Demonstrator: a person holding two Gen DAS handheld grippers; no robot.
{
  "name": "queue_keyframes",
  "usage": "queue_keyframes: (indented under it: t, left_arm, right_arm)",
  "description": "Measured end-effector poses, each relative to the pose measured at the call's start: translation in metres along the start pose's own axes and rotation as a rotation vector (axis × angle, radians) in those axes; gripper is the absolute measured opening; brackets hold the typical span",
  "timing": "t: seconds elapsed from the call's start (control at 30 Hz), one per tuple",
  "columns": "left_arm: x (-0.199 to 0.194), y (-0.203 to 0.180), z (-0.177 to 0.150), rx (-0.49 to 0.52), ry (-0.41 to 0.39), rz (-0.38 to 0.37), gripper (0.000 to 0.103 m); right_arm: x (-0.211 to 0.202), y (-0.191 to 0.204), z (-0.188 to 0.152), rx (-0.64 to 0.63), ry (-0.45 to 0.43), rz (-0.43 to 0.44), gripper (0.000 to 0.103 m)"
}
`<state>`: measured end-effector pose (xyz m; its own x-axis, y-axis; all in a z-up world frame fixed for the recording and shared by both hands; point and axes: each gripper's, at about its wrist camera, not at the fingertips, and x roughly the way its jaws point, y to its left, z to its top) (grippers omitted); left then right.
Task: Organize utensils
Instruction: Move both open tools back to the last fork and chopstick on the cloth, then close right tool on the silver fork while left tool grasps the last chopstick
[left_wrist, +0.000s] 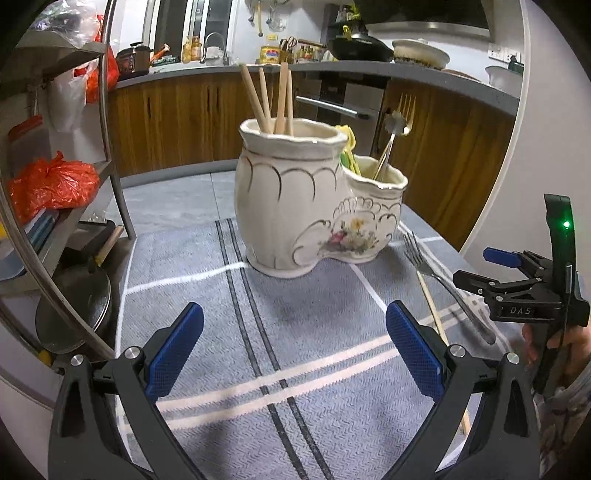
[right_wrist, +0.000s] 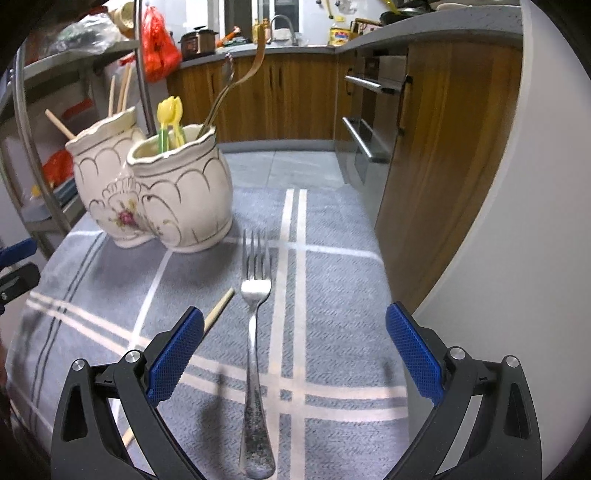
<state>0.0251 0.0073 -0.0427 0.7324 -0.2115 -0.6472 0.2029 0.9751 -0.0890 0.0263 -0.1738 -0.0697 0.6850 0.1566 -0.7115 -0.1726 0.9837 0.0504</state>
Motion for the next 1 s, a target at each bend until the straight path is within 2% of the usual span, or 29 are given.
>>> queue_keyframes:
  t: [0.17, 0.2, 0.23, 0.33, 0.57, 0.7, 0.87, 0.93, 1.0]
  left_arm:
    - [0.005, -0.004, -0.004, 0.012, 0.022, 0.015, 0.097]
    - [0.006, -0.005, -0.005, 0.014, 0.025, 0.016, 0.097]
    - [0.007, -0.005, -0.005, 0.016, 0.029, 0.017, 0.097]
    - [0.008, -0.007, -0.007, 0.018, 0.035, 0.014, 0.097]
    - [0.008, -0.011, -0.009, 0.026, 0.040, 0.006, 0.097]
    - [0.009, -0.014, -0.009, 0.031, 0.050, 0.008, 0.097]
    - [0.011, -0.026, -0.009, 0.051, 0.063, 0.003, 0.097]
    - [0.013, -0.034, -0.009, 0.065, 0.070, 0.000, 0.097]
    - [0.015, -0.044, -0.009, 0.078, 0.080, -0.011, 0.097]
  right_arm:
    - [0.007, 0.001, -0.002, 0.007, 0.027, 0.019, 0.095]
    - [0.008, 0.003, -0.002, -0.001, 0.033, 0.022, 0.091]
    - [0.010, 0.005, -0.002, -0.010, 0.042, 0.024, 0.082]
    - [0.014, 0.008, -0.002, -0.021, 0.061, 0.037, 0.068]
    - [0.018, 0.013, -0.003, -0.035, 0.092, 0.077, 0.042]
    - [0.019, 0.015, -0.001, -0.054, 0.106, 0.102, 0.023]
    - [0.021, 0.014, 0.001, -0.065, 0.106, 0.125, 0.015]
    - [0.021, 0.014, 0.001, -0.061, 0.109, 0.143, 0.007]
    - [0.021, 0.013, 0.002, -0.059, 0.106, 0.149, 0.007]
